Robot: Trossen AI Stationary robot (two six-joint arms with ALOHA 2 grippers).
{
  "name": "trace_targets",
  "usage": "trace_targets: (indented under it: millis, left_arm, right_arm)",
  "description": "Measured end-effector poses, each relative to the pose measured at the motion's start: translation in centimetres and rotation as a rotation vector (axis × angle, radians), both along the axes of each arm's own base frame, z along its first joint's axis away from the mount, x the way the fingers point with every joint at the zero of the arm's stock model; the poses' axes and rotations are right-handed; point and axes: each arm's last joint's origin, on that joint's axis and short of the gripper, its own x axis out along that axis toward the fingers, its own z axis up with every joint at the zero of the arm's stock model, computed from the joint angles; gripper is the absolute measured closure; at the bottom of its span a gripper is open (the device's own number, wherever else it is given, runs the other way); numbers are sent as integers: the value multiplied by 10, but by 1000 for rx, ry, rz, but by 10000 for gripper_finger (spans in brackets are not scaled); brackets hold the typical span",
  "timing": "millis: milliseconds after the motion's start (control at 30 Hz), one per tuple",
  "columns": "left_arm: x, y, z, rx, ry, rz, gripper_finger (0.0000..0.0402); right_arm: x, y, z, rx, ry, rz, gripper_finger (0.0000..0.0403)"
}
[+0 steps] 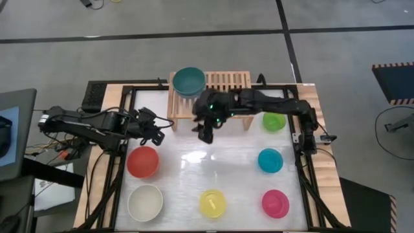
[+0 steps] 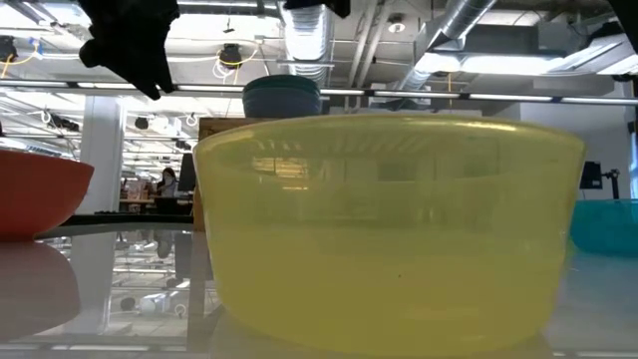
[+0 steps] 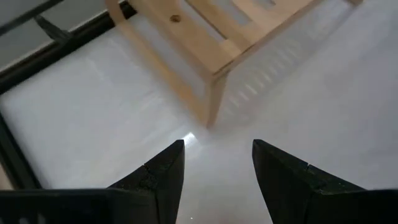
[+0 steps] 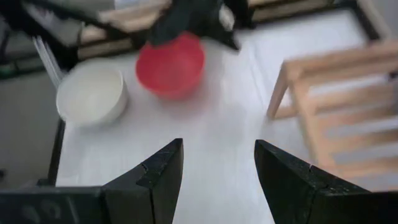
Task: Place and stack bowls onto a shelf
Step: Stack the orange bowl on the dark green bowl on the shelf
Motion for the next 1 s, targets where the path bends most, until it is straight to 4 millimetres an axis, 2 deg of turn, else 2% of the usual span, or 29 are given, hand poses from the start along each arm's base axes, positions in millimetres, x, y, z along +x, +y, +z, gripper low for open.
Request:
trace_targets:
  millis: [67,200,300,367,567,667,867,1000]
  left_arm:
    - [2,-1,-3,-35,10,11,229]
    - [6,-4,-10,-119,60,2,229]
    - [8,-5,-15,-147,115,-4,229]
    - [10,-5,-18,-155,144,-10,229]
    - [16,-8,-26,-188,246,-127,229]
    - [11,-7,-29,-202,351,-188,229]
    - [-5,0,-32,-224,569,-303,229]
    - [-8,1,-41,-187,554,-429,229]
  right_arm:
    - [0,2,-9,1,25,5,179]
    - [-15,0,-14,6,27,-12,179]
    - [-35,-5,-16,30,-8,-46,179]
    - [-47,-4,-16,57,-90,-58,179]
    - [-82,-5,-42,179,-202,-123,179]
    - [-98,-3,-59,230,-229,-150,179]
    - [-123,0,-82,305,-274,-177,179]
    - [-131,0,-90,324,-279,-193,179]
